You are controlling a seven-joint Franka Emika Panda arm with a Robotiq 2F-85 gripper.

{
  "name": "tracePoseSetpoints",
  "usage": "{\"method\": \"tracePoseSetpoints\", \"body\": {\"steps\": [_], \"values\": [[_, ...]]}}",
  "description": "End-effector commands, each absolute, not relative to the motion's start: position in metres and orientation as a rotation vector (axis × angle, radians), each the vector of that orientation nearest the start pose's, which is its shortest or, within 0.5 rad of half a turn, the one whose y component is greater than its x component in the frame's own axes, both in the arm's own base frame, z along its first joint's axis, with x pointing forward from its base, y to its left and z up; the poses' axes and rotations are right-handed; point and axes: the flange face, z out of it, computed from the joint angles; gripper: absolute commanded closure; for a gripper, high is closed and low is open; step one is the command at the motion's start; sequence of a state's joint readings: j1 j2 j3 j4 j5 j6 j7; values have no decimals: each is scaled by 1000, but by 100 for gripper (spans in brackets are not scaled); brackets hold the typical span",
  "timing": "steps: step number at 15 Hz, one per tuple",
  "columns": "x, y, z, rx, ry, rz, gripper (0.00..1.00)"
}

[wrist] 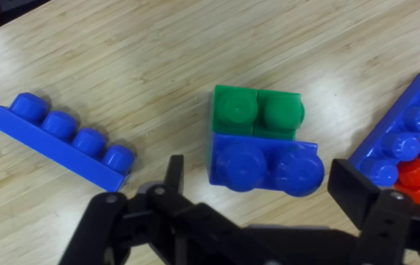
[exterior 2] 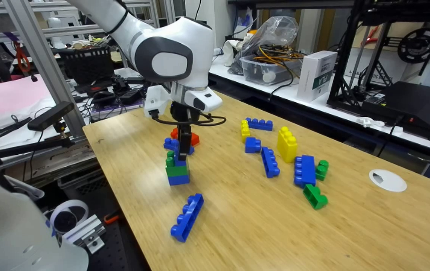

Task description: Stack the blue block on the blue and green blocks.

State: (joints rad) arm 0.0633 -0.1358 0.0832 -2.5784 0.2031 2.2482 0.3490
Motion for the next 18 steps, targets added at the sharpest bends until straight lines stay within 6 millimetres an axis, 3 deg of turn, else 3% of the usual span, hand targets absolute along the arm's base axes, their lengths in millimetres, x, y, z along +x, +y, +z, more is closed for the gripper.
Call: {"method": "tracePoseSetpoints", "body": {"steps": [1, 12, 13, 14, 18], "values": [[412, 68, 287, -2994, 492, 321, 0], [415, 72, 272, -2996, 476, 334, 0], [415, 72, 272, -2998, 474, 333, 25], [414, 73, 272, -3003, 473, 330, 26], [415, 73, 273, -3006, 474, 324, 55]]}}
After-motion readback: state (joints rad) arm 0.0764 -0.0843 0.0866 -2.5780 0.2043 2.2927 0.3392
